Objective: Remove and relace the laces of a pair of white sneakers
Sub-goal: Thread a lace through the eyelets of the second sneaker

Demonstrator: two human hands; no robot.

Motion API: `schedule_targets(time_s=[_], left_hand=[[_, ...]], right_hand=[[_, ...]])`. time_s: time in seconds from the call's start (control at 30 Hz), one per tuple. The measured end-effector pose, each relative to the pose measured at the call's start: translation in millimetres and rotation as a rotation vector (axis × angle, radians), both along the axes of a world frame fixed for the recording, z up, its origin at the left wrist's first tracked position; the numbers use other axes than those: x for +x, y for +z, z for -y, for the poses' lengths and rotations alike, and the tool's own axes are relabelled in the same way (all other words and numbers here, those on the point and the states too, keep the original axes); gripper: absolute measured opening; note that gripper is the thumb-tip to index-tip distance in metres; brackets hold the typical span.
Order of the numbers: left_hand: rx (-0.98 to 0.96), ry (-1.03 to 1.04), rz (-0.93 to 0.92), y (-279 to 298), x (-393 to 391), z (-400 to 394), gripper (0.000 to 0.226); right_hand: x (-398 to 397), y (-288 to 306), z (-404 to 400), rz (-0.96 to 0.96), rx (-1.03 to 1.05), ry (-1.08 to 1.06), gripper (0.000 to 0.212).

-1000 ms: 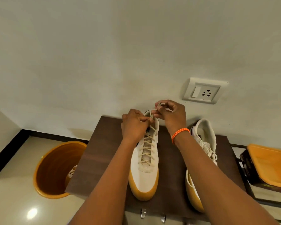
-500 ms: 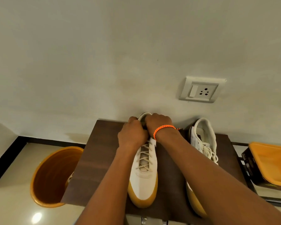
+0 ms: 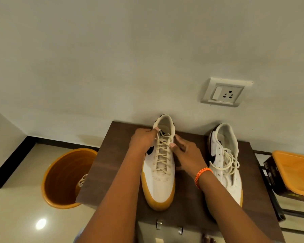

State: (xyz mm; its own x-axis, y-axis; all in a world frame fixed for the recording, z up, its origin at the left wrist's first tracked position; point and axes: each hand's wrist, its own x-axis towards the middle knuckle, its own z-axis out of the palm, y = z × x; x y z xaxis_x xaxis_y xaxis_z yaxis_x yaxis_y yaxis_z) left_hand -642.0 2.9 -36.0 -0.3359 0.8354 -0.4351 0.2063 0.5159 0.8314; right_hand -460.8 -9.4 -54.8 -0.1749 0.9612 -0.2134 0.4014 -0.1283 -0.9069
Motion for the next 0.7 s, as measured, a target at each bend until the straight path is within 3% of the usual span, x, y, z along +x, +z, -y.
schedule_targets(time_s=[0.1,0.3,0.53,0.6,0.7], left_hand=[[-0.012,0.029,-0.005,1,-1,1,0.035],[-0.021,0.065,-0.045,0,-31,5,0.048],[0.024,0.15,-0.094,8,-72,5,0.032],[0.044,0.183,-0.189,11,-68,7,0.029],[0.178,0.304,-0.475,23,-41,13,0.03]], right_hand=[[-11,-2,4,0.065,0.113,-0.002,0.046],[-45,-8,6,0.001,0.043,0.006,0.044],[-100,-3,10,0.002,0.052,0.017,0.041],[-102,-2,10,0.019,0.067,-0.013,0.044],[-87,10,12,0.032,0.077,-0.157,0.041]])
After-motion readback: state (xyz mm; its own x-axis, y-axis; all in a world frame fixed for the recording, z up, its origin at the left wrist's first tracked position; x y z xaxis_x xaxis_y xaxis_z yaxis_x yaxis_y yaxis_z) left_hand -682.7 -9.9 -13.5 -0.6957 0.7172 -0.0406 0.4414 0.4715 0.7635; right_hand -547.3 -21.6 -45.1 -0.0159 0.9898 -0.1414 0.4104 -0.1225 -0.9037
